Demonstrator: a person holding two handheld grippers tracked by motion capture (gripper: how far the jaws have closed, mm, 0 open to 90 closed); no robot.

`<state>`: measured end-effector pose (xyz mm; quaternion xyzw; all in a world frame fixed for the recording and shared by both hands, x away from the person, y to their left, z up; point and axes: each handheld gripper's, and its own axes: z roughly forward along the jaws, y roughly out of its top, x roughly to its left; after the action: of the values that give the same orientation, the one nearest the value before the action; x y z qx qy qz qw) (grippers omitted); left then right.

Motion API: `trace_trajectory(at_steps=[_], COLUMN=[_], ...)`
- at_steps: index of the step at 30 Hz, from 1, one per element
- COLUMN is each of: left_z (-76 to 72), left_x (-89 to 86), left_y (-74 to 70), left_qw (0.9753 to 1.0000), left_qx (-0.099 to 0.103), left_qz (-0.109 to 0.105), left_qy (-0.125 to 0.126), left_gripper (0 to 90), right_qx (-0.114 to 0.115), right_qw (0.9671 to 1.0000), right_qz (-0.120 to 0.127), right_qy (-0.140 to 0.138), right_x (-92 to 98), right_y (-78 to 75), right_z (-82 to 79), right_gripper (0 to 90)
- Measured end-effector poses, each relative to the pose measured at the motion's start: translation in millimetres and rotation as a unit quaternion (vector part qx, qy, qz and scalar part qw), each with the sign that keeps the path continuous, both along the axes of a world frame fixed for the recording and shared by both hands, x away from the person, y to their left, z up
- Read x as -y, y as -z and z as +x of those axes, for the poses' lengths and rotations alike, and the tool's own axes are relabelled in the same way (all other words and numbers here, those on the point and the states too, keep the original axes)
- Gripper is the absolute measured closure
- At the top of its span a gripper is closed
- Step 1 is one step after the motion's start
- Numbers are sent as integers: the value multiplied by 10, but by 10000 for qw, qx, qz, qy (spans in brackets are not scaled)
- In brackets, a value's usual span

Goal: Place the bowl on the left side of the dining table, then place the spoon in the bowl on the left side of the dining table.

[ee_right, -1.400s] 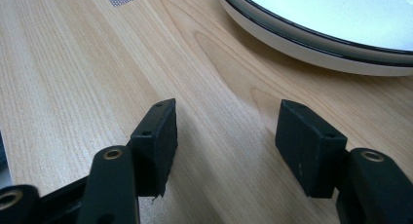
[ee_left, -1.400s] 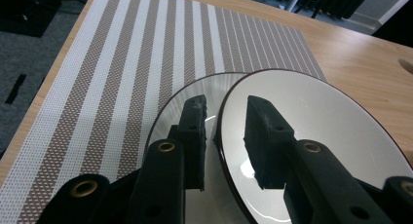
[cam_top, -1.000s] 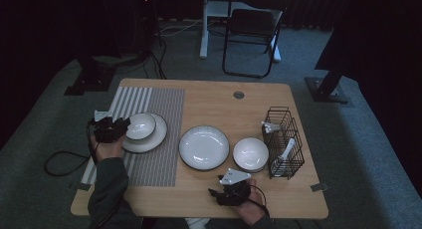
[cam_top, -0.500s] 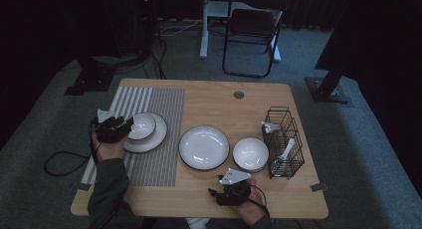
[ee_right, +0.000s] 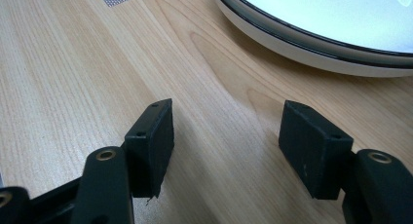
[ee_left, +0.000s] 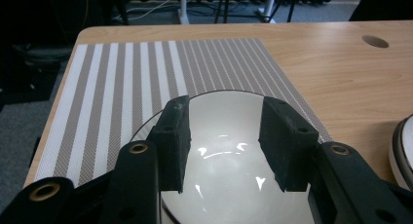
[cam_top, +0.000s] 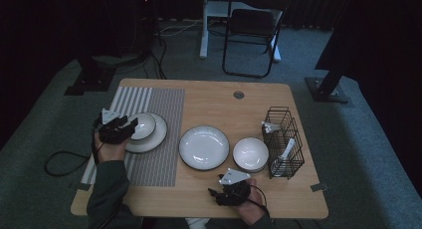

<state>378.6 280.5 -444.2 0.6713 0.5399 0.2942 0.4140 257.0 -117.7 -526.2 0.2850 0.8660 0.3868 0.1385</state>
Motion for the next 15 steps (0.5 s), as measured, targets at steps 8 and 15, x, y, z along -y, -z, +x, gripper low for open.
trace_trajectory(at_steps=[8, 15], left_z=[-33, -78], left_x=[53, 104], left_y=[-58, -119], left_qw=[9999, 9996], left_qx=[114, 226], left_qz=[61, 91], left_qy=[54, 123], left_gripper=[547, 542], right_qx=[-78, -78], right_qw=[10000, 10000], right_qz=[41, 34], right_qy=[16, -10], right_x=[4, 2], right_y=[0, 1], right_z=[6, 7], right_gripper=[376, 367])
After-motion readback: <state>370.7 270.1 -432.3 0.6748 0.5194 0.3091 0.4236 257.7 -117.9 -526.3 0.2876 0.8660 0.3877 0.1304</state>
